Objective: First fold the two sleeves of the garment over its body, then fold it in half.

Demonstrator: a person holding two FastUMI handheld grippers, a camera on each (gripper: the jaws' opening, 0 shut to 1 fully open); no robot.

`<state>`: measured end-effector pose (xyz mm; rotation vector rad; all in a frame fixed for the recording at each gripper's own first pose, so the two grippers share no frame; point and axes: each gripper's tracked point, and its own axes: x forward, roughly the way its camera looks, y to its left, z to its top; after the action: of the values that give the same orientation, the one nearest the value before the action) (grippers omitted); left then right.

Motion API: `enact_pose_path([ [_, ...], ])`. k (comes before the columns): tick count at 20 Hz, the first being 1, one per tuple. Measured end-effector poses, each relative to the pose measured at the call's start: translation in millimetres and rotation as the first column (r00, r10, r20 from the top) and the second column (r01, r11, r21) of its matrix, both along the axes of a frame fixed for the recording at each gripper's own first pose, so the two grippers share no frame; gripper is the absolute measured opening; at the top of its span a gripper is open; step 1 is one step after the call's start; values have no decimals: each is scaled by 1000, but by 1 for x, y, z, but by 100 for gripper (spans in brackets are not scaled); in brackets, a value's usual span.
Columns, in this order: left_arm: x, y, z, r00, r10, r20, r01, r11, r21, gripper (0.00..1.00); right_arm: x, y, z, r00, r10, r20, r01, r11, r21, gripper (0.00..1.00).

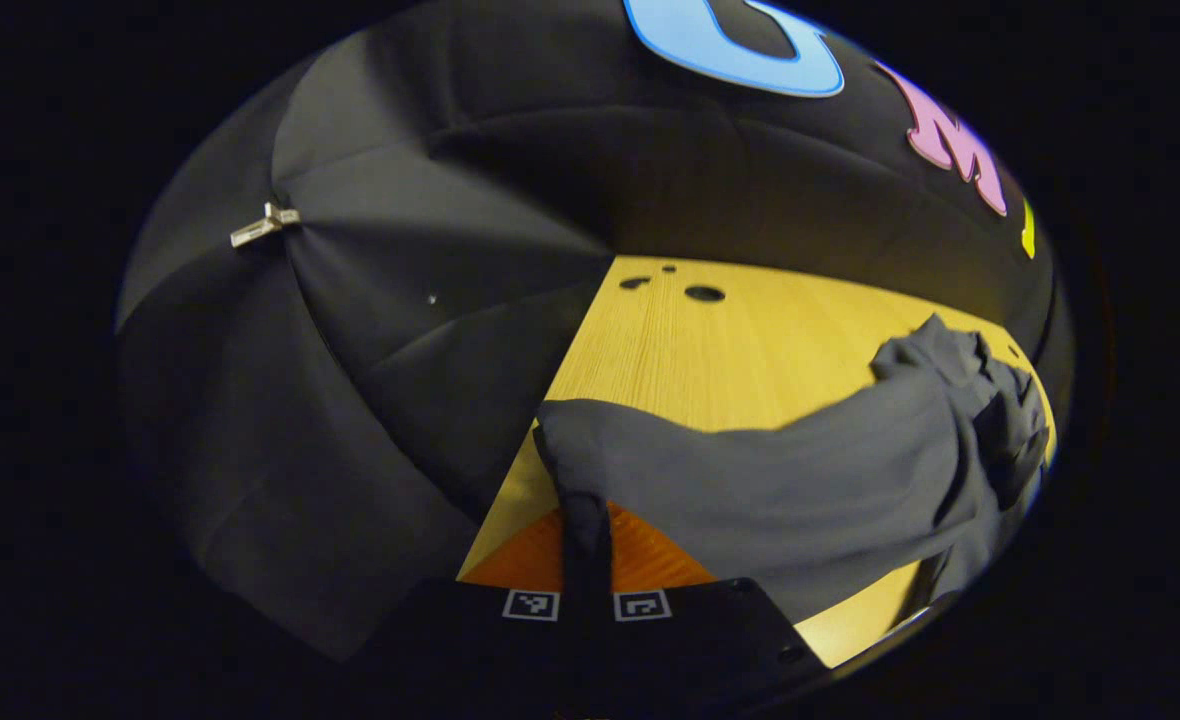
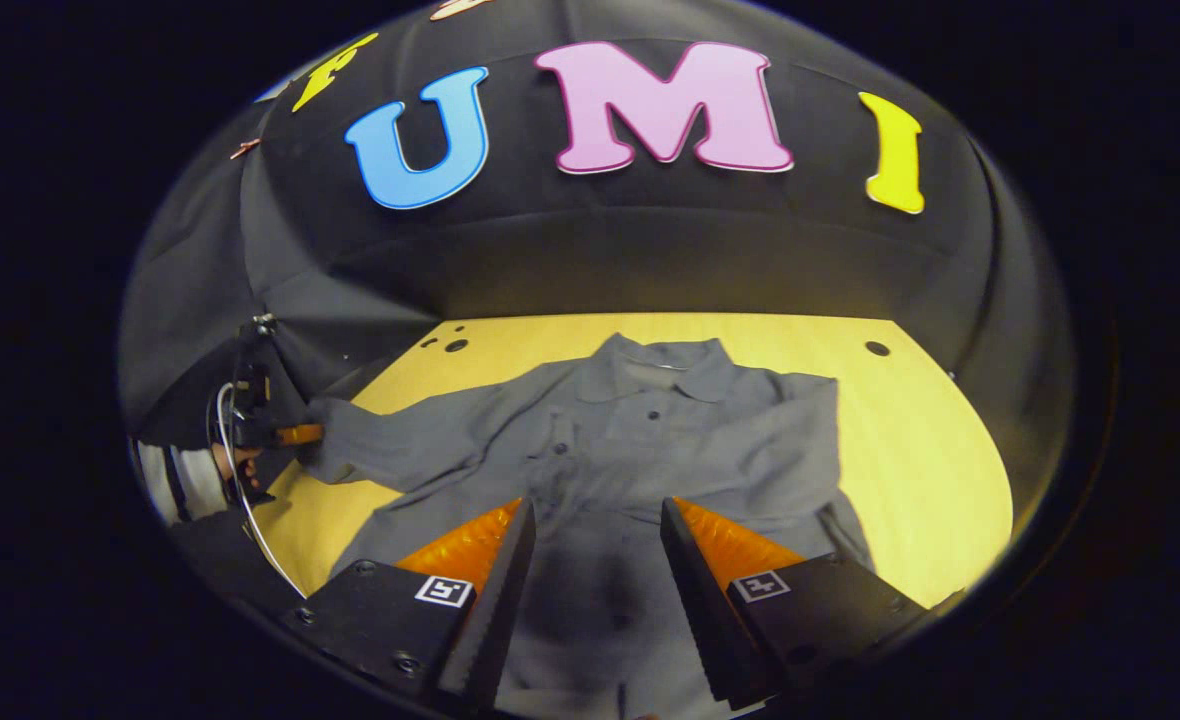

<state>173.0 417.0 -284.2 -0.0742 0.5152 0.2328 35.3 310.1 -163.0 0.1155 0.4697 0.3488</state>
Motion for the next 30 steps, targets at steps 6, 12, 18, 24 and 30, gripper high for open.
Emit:
enact_pose_path([
  [6, -16, -79, 90, 987, -44, 153, 49, 998, -30, 5, -18, -57, -11, 999, -38, -25, 39, 999, 26, 79],
  [12, -16, -181, 152, 959, -112, 262, 135, 988, -73, 5, -23, -106, -23, 997, -63, -38, 63, 998, 23, 78],
  [18, -14, -306, 181, 923, -232, 306, 273, 957, -97, 5, -29, -144, -40, 996, -66, -60, 67, 997, 26, 79],
  [24, -11, -424, 162, 876, -389, 284, 434, 894, -114, 6, -29, -164, -54, 993, -72, -96, 83, 990, 117, 81],
  [30, -6, -499, 113, 855, -482, 191, 505, 857, -99, 6, -32, -192, -76, 986, -98, -133, 113, 987, 113, 85],
])
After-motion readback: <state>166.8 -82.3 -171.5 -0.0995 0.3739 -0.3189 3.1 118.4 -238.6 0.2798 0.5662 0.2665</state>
